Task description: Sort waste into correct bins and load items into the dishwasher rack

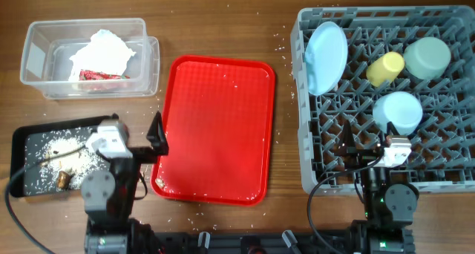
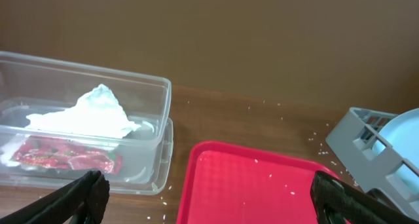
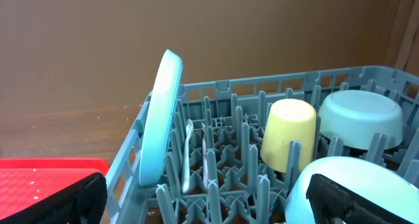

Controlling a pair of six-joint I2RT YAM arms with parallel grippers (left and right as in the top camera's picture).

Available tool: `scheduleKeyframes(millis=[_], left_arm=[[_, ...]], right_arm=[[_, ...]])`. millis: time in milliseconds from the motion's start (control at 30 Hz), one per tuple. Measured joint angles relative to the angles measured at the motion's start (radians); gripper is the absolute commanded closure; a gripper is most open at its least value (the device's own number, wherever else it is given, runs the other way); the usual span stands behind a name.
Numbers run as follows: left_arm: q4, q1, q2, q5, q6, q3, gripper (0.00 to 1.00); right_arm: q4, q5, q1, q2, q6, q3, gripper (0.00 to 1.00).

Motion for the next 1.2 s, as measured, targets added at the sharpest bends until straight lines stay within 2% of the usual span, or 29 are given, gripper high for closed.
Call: scheduleKeyframes(millis=[33, 133, 233, 433, 500, 1200], left_arm=[[-0.015, -0.002, -0.141, 0.0, 0.0, -0.079, 0.0], [-0.038, -0.002, -0.313, 0.0, 0.001, -0.185, 0.0], [-0.005, -0.006, -0.386, -0.005, -0.001, -0.234, 0.0], [-0.003, -0.061, -0.389, -0.061, -0.009, -0.262, 0.0], [-0.049, -0.062, -0.39, -0.061, -0.015, -0.263, 0.0], [-0.05, -0.044, -0.39, -0.064, -0.016, -0.263, 0.0]], right_arm=[[0.001, -0.001, 0.0, 0.0, 0.0, 0.0, 0.0], [0.002, -0.001, 0.0, 0.003, 0.0, 0.0, 0.0], [0.002, -0.001, 0.0, 0.002, 0.0, 0.0, 0.0], [0.002, -0.001, 0.0, 0.002, 0.0, 0.0, 0.0], [0.002, -0.001, 0.0, 0.002, 0.0, 0.0, 0.0], [0.001, -0.001, 0.0, 0.002, 0.0, 0.0, 0.0]])
